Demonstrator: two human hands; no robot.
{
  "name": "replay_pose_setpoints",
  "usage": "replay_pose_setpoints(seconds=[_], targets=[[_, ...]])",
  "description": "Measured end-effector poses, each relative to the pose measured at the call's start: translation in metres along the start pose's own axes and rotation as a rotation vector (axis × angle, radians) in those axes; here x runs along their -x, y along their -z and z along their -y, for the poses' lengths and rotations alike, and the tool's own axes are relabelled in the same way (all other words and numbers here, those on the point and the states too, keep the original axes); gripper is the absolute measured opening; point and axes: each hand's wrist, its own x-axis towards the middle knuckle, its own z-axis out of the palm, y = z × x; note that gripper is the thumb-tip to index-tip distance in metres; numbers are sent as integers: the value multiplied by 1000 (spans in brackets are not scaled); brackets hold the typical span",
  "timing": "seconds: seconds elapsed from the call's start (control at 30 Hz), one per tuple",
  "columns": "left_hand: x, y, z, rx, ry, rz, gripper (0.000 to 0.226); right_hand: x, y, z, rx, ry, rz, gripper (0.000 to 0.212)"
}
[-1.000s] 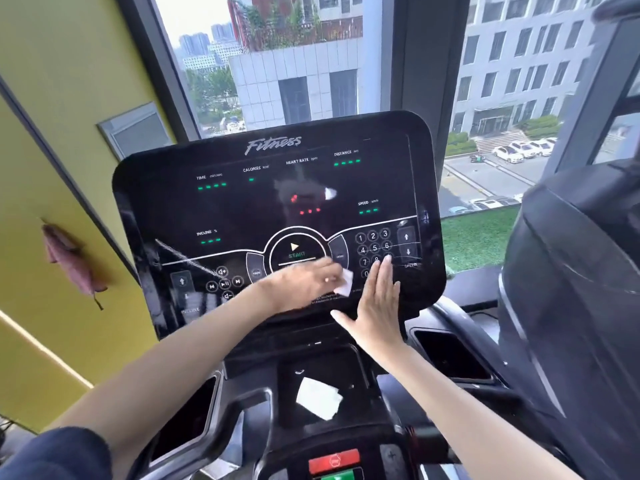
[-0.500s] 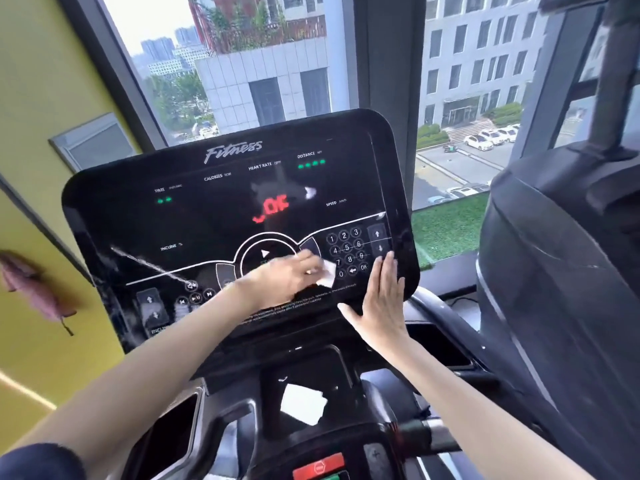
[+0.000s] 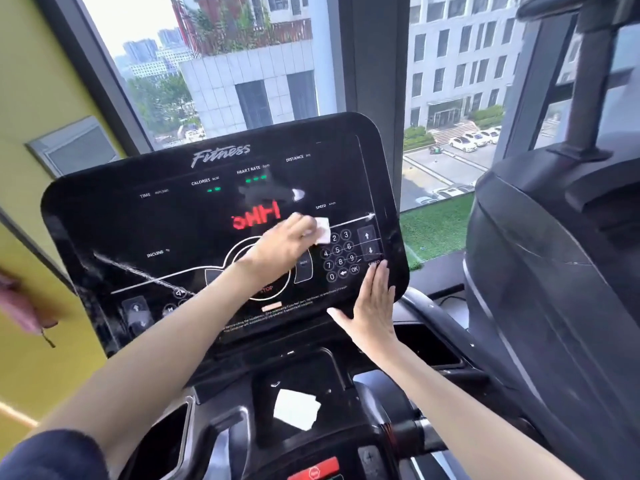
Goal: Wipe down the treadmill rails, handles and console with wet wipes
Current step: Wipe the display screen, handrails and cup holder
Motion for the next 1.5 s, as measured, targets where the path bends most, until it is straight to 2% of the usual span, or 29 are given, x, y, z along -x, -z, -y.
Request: replay_pose_setpoints(seconds=[0.07,0.1,0.13,0.2,0.27,0.33,0.4,0.47,0.53,0.57,0.67,0.7,0.73,0.8,0.93,0.97,1.0,1.1,1.13,1.17,1.23,1.33,1.37,1.43,1.5], targets=[[-16,6,-1,80,247,-102,72,-1,1,1,13,5,11,118],[-16,3,-9,106,293,-120,74,-1,2,1,22,5,15,117],[-11,-4,-20,128,266,-93,69,-1,2,0,31,6,18,117],[10,-23,-44,102,-2,65,49,0,3,-3,42,23,13,114],[30,-29,-55,15,-286,240,38,0,4,-8,74,62,-7,111],[22,-26,-41,-19,-344,222,39,-1,5,-15,123,103,-44,108],[-3,-16,-24,6,-174,88,43,-2,9,-20,118,112,-51,98],[-27,-8,-11,86,110,-70,58,-5,13,-23,74,90,-75,87],[-33,-8,-17,188,286,-128,70,-7,17,-24,26,65,-126,79],[-29,-13,-26,218,242,-92,70,-8,18,-25,13,54,-133,75],[-3,-30,-54,101,-245,217,51,-6,21,-30,-10,53,-149,65],[-1,-29,-53,44,-341,280,50,-6,22,-33,-10,53,-159,63],[-7,-25,-46,12,-373,270,50,-6,22,-35,-7,50,-170,61],[-33,-18,-24,-3,-261,142,51,-7,22,-38,-7,46,-190,59],[-73,-8,3,197,246,-127,66,-8,22,-41,-23,68,-213,58],[-72,-13,-5,236,265,-131,67,-7,22,-41,-36,75,-209,59],[-66,-19,-17,249,201,-83,66,-7,22,-41,-63,79,-210,61],[-38,-36,-54,216,-226,227,50,-5,25,-39,-189,53,-242,67],[-37,-34,-54,200,-308,298,46,-6,27,-38,-215,48,-254,69],[-43,-31,-47,167,-340,285,45,-6,28,-39,-231,44,-265,71],[-65,-24,-27,100,-232,133,54,-7,29,-40,-245,41,-279,73],[-93,-13,-7,180,178,-95,67,-6,30,-41,-261,51,-291,75],[-95,-16,-12,194,243,-142,68,-6,29,-41,-257,52,-302,75],[-86,-30,-32,237,186,-128,68,-6,28,-42,-229,43,-344,76],[-61,-51,-58,280,-37,34,63,-6,28,-44,-212,9,-373,76]])
